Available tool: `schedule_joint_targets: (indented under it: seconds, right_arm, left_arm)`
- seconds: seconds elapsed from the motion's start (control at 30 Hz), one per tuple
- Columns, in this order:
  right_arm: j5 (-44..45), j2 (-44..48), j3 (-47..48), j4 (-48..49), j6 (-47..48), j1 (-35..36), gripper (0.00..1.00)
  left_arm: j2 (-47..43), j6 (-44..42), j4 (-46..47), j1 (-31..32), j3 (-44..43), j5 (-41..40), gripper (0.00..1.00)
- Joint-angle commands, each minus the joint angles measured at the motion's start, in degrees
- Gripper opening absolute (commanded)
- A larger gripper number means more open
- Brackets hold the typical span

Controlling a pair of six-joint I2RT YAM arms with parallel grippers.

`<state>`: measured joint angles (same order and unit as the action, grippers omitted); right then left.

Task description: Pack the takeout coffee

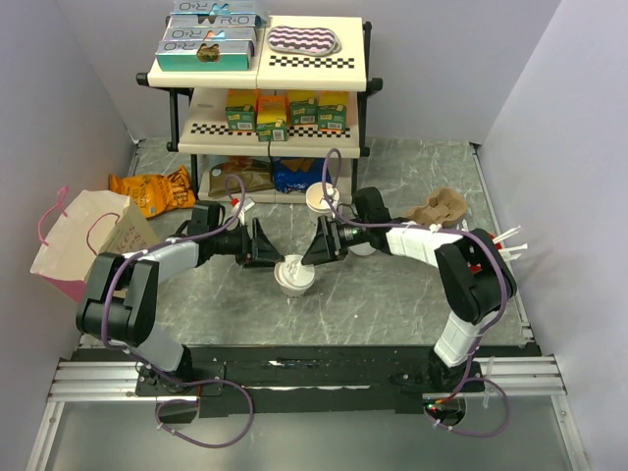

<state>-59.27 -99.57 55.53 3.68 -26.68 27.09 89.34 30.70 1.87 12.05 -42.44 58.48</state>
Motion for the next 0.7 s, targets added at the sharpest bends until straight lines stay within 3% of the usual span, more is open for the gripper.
schedule_joint_targets:
  seconds: [0.0,0.67]
  right_arm:
    - [-0.8,-0.1,3.6,5.4,-1.7,-0.3,0.76]
    - [3.8,-1.6,7.0,-4.7,8.0,3.9,0.69]
  left_arm:
    - [-1.9,-1.5,-1.7,-0.5,-0.8,-1.9,0.76]
    - [-3.8,0.9,2.1,-2.9,1.0,-1.6,0.75]
